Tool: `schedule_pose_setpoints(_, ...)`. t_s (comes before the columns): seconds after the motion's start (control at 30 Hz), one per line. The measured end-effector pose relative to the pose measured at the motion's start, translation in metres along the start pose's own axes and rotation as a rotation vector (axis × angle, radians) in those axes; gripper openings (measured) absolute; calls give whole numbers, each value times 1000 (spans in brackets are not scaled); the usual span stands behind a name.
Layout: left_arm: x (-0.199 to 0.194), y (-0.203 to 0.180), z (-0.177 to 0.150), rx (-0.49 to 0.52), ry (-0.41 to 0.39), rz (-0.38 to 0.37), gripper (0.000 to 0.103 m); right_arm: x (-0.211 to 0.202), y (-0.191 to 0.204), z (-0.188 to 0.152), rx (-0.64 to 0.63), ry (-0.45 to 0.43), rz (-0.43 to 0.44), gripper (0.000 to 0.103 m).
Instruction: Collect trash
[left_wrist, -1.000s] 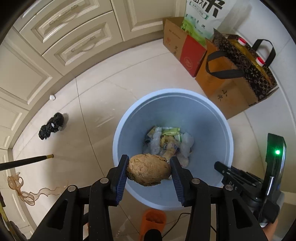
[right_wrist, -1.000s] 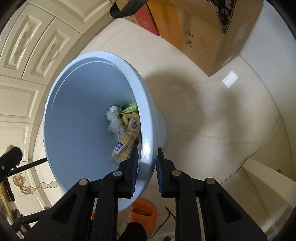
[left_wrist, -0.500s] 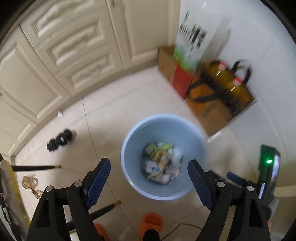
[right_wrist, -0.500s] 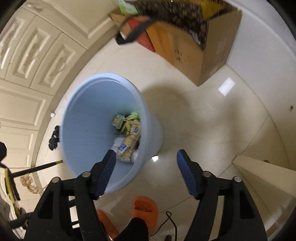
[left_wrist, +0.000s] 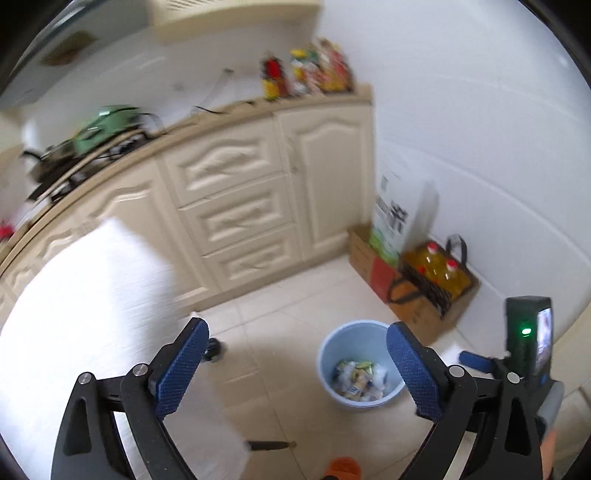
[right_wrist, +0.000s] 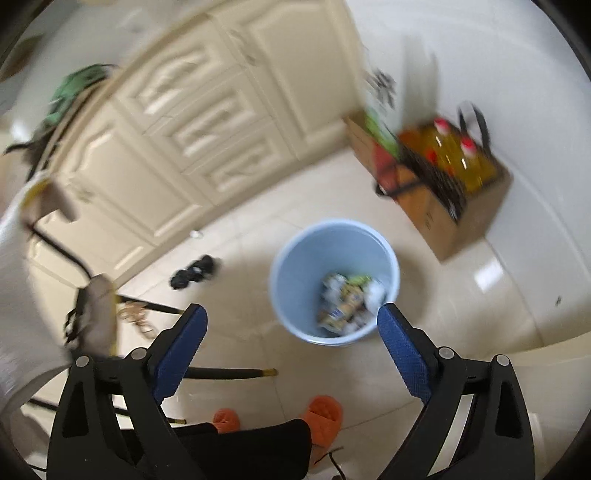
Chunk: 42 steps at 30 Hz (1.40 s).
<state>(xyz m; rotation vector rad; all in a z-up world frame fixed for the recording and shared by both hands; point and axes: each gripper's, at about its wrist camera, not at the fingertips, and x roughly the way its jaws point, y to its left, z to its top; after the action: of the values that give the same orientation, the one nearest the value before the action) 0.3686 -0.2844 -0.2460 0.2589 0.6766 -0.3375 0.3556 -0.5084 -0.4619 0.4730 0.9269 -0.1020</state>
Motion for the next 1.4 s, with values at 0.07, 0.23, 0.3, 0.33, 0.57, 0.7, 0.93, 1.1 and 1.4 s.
schedule_pose_setpoints(0.07, -39, 15, -18, -44, -26, 6, 95, -31, 24, -4, -50, -43, -3, 100)
schedule_pose_setpoints(0.23, -135, 31, -66, -67, -119, 27, 99, -107, 63, -31, -123, -146, -33, 102)
schedule_pose_setpoints(0.3, -180, 37, -87, -74, -176, 24, 101, -132, 72, -42, -128, -175, -24, 102)
schedule_pose_setpoints(0.33, -198, 39, -95, -78, -192, 22, 102, -149, 77, -48, -131, -203, -15, 102)
schedule_pose_setpoints(0.57, -321, 62, -160, -97, -290, 1, 102, -257, 128, -75, -216, -375, 25, 103)
schedule_pose_setpoints(0.7, -393, 79, -196, -141, -331, 21, 102, -311, 160, -88, -281, -473, 60, 103)
schedule_pose_setpoints(0.93, -496, 94, -242, -211, -395, 86, 102, -374, 210, -117, -402, -573, 134, 103)
schedule_pose_setpoints(1.1, -555, 81, -270, -208, -459, 164, 102, -409, 234, -132, -447, -659, 161, 103)
schedule_pose_setpoints(1.4, -591, 58, -301, -265, -488, 219, 102, -436, 267, -148, -493, -718, 202, 103)
